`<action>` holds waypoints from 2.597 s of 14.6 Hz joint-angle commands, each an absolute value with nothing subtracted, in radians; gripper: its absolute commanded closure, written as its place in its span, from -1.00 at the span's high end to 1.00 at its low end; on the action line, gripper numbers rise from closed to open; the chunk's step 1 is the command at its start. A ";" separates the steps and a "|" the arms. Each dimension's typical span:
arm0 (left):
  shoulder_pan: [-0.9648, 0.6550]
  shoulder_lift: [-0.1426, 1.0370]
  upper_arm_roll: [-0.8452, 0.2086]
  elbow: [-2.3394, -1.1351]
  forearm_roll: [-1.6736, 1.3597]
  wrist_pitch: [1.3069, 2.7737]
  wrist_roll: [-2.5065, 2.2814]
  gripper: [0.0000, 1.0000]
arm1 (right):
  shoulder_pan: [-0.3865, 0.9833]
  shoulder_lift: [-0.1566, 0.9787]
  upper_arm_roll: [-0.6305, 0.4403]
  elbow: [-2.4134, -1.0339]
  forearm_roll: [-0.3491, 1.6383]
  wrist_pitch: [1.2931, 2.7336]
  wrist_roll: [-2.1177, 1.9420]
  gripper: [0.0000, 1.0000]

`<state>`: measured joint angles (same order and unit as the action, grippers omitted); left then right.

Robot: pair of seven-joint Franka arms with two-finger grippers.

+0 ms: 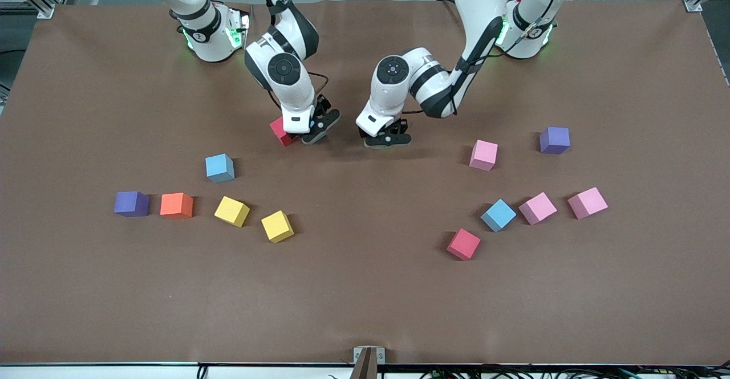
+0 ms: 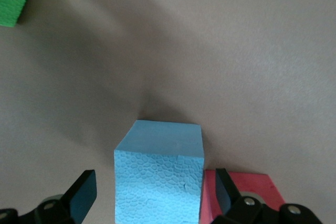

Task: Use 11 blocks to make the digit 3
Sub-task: 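Place the green block with the left gripper while the right gripper carries blue, then grasp the pink block with the left gripper while the right gripper holds blue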

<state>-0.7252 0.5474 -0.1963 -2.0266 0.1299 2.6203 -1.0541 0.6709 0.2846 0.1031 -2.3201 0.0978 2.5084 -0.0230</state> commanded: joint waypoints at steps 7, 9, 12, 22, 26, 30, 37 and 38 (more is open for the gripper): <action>-0.758 0.597 -0.199 -1.977 0.179 2.631 -1.071 -0.37 | 0.693 0.304 0.101 -2.341 0.109 2.559 0.008 0.48; -0.762 0.600 -0.199 -1.974 0.179 2.631 -1.071 -0.02 | 0.693 0.304 0.101 -2.341 0.101 2.559 0.002 -0.26; -0.762 0.597 -0.199 -1.974 0.179 2.631 -1.071 0.99 | 0.683 0.290 0.098 -2.335 0.107 2.546 0.018 -0.27; -0.721 0.434 -0.189 -1.936 0.179 2.467 -1.054 0.99 | 0.622 0.258 0.069 -2.152 0.103 2.364 0.572 -0.46; -0.556 0.361 -0.192 -1.911 0.179 2.331 -0.955 0.99 | 0.506 0.193 0.069 -2.135 0.110 2.293 0.581 -0.66; -0.327 0.336 -0.195 -1.957 0.179 2.296 -0.686 0.99 | 0.509 0.192 0.077 -2.106 0.109 2.249 0.782 -0.88; -0.123 0.304 -0.199 -2.121 0.181 2.375 -0.305 0.99 | 0.488 0.189 0.069 -2.034 0.110 2.143 0.895 -1.00; -0.115 0.304 -0.201 -2.147 0.181 2.390 -0.305 0.99 | 0.477 0.189 0.068 -2.022 0.110 2.131 0.960 -1.00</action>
